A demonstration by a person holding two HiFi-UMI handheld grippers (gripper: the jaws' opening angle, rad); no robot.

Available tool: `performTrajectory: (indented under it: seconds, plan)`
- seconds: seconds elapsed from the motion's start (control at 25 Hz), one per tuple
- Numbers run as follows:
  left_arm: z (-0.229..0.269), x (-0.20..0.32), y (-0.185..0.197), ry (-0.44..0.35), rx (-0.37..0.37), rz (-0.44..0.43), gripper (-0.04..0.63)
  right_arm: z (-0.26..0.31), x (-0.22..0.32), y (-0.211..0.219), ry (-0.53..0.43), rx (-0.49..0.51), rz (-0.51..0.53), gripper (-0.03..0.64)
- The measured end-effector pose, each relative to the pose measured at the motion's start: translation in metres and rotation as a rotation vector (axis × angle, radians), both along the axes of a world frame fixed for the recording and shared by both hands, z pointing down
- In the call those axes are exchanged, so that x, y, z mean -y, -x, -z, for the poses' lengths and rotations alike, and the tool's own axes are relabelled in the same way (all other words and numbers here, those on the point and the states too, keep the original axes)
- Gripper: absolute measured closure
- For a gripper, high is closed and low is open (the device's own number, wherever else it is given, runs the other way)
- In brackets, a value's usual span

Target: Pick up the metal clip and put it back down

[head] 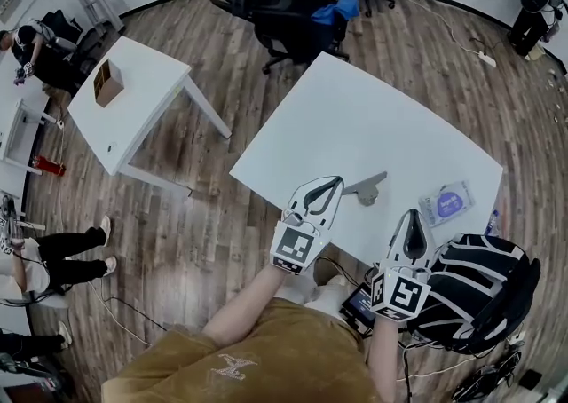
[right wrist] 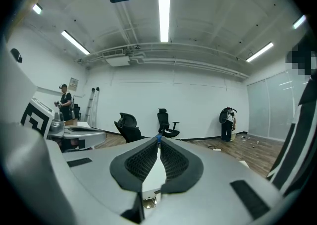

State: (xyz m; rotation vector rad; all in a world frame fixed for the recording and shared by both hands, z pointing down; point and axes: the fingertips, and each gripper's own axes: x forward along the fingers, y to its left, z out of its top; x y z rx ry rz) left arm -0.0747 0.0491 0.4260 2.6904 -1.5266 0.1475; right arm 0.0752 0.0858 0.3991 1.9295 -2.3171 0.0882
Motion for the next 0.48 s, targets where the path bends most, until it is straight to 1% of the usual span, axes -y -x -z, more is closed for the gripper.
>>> performTrajectory:
  seconds: [0.12, 0.28, 0.48]
  plan:
    - [0.001, 0.011, -0.003, -0.009, -0.001, -0.006, 0.597, -0.003, 0.011, -0.003, 0.012, -0.006, -0.006, 0.606]
    - [0.002, 0.027, -0.006, -0.014, -0.001, 0.000, 0.597, -0.004, 0.028, -0.007, 0.016, 0.013, -0.003, 0.606]
    - [0.003, 0.048, -0.015, 0.000, -0.015, 0.001, 0.597, 0.000, 0.052, -0.016, -0.002, 0.079, 0.013, 0.606]
